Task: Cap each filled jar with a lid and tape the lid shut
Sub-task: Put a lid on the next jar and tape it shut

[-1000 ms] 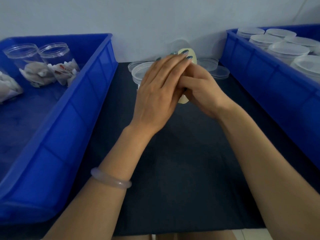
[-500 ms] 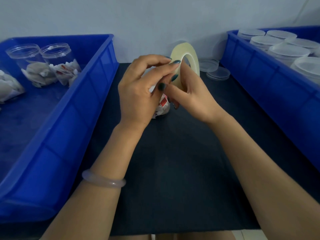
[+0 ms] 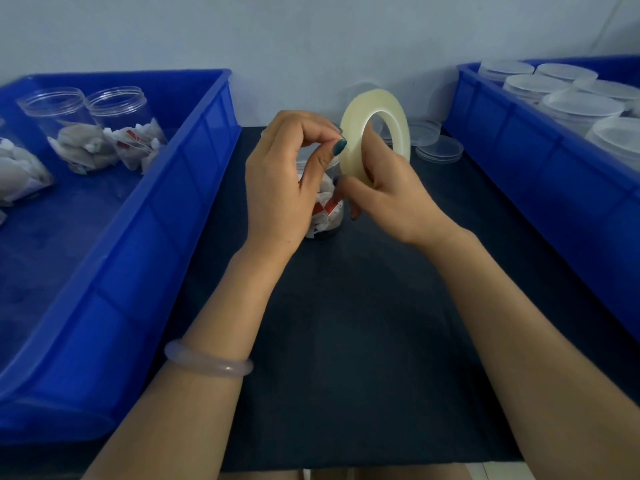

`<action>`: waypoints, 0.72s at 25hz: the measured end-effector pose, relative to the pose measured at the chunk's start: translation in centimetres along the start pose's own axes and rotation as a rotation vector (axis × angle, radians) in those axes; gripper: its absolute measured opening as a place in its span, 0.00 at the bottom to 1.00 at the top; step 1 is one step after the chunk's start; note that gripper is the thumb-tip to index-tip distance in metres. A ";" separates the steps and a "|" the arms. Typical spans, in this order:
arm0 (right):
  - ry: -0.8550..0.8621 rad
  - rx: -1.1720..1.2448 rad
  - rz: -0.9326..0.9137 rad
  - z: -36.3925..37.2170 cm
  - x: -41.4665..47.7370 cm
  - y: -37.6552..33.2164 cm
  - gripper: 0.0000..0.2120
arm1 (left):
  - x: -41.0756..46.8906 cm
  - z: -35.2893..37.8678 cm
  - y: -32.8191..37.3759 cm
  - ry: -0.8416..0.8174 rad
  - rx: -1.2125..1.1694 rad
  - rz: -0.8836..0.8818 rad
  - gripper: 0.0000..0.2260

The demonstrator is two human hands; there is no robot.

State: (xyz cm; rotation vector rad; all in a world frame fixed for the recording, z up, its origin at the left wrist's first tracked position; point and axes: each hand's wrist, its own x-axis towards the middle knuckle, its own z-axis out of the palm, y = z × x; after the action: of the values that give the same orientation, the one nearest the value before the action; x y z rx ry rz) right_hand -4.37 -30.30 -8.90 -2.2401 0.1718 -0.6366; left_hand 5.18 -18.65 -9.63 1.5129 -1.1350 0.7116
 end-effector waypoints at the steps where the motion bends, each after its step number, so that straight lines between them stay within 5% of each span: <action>1: 0.015 -0.027 -0.007 -0.3 0.1 0.2 0.15 | 0.0 0.0 0.2 -0.009 -0.033 -0.020 0.05; 9: 0.191 -0.668 -0.053 -0.5 -0.1 1.0 0.36 | -0.3 0.3 0.7 0.056 -0.124 -0.169 0.07; 18: 0.184 -0.578 -0.125 -0.7 -0.1 1.4 0.30 | -0.2 -0.3 1.0 -0.105 -0.135 0.008 0.15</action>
State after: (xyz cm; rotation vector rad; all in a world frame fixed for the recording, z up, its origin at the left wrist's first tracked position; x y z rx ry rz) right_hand -4.67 -31.72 -9.55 -2.7571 0.3463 -0.9563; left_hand 4.23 -18.26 -9.37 1.4459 -1.2433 0.5552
